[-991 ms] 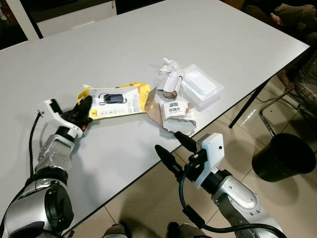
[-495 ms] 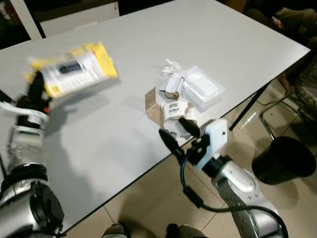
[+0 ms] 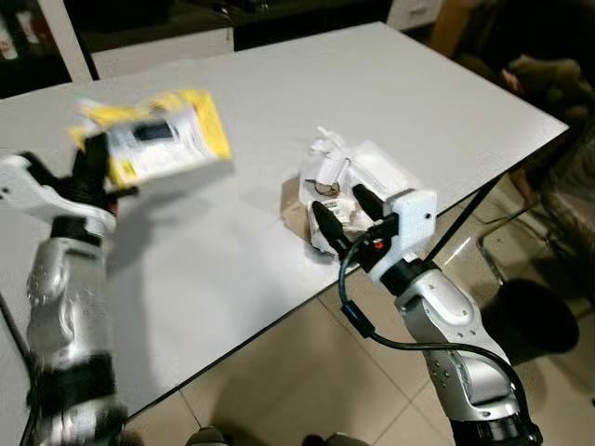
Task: Picking trash to rubbish bin
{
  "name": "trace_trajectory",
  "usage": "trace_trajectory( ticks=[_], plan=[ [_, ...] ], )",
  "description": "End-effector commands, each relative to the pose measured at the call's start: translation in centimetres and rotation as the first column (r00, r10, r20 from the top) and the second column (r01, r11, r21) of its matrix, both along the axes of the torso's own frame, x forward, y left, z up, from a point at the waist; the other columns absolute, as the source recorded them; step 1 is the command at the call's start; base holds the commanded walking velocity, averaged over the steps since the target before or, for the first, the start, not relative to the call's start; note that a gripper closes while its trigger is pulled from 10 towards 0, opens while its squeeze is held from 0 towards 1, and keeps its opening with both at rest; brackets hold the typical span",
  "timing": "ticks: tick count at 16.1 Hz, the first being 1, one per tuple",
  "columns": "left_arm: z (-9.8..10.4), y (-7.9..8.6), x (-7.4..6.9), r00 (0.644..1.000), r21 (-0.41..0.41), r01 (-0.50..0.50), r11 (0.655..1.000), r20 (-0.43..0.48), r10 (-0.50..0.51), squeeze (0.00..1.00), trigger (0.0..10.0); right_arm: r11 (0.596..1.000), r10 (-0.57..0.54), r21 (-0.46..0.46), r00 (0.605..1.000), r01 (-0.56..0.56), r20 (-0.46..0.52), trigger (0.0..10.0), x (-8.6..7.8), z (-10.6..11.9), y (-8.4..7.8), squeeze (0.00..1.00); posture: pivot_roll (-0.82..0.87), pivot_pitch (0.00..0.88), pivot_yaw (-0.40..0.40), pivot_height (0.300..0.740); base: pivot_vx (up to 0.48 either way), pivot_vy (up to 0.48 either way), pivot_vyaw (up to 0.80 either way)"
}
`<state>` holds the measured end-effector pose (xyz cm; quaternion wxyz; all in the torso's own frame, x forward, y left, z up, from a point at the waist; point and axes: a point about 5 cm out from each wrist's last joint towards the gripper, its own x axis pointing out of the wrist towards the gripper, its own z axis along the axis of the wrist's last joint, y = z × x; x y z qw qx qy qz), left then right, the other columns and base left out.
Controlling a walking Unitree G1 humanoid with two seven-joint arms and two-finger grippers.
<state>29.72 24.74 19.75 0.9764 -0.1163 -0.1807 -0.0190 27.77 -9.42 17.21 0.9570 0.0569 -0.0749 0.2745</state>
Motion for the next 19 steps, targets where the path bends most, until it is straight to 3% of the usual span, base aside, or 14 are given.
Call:
trace_trajectory(
  ticks=[1,2,3,5,11,14,19],
  plan=[
    [0.7,-2.0,0.0,0.999,0.103,0.036,0.994,-0.025,-0.033,0.0,10.0,0.999,-0.038,-0.01,0.999,0.038,0.007,10.0,0.4,0.3,-0.5,0.0,0.02,0.012,-0.087,0.74,0.0,0.0,0.0],
    [0.2,-2.9,-0.1,0.996,0.193,0.056,0.98,-0.082,-0.041,0.0,10.0,0.998,-0.053,-0.013,0.999,0.053,-0.002,10.0,0.6,0.2,-0.7,0.0,0.02,0.008,-0.09,0.74,0.0,0.0,0.0],
    [-0.3,-3.6,-0.3,0.991,0.234,0.077,0.969,-0.128,-0.048,0.0,10.0,0.997,-0.074,-0.034,0.997,0.074,-0.005,10.0,0.8,0.0,-0.9,0.0,0.02,0.009,-0.088,0.74,0.0,0.0,0.0],
    [-1.3,-4.8,-0.9,0.981,0.25,0.119,0.961,-0.177,-0.076,0.0,10.0,0.991,-0.119,-0.068,0.993,0.119,0.003,10.0,0.9,0.0,-1.1,0.0,0.0,0.018,-0.077,0.74,0.0,0.0,0.0],
    [-1.4,-6.6,-1.7,0.979,0.341,0.112,0.934,-0.197,-0.045,0.0,10.0,0.975,-0.202,-0.09,0.979,0.202,0.004,10.0,0.0,-0.3,-2.2,0.0,-0.02,0.039,-0.083,0.74,0.0,0.0,0.0],
    [-0.2,-6.9,-1.8,0.987,0.323,0.087,0.942,-0.159,-0.036,0.0,10.0,0.97,-0.233,-0.064,0.972,0.235,0.044,10.0,0.3,0.6,-2.4,0.0,-0.01,0.042,-0.078,0.74,0.0,0.0,0.0],
    [5.1,-6.3,-1.3,0.999,0.25,0.004,0.968,0.031,-0.012,0.0,10.0,0.962,-0.27,0.008,0.955,0.271,0.126,10.0,0.4,2.7,-2.9,0.0,-0.02,0.034,-0.062,0.74,0.0,0.0,-0.16]
  ],
)
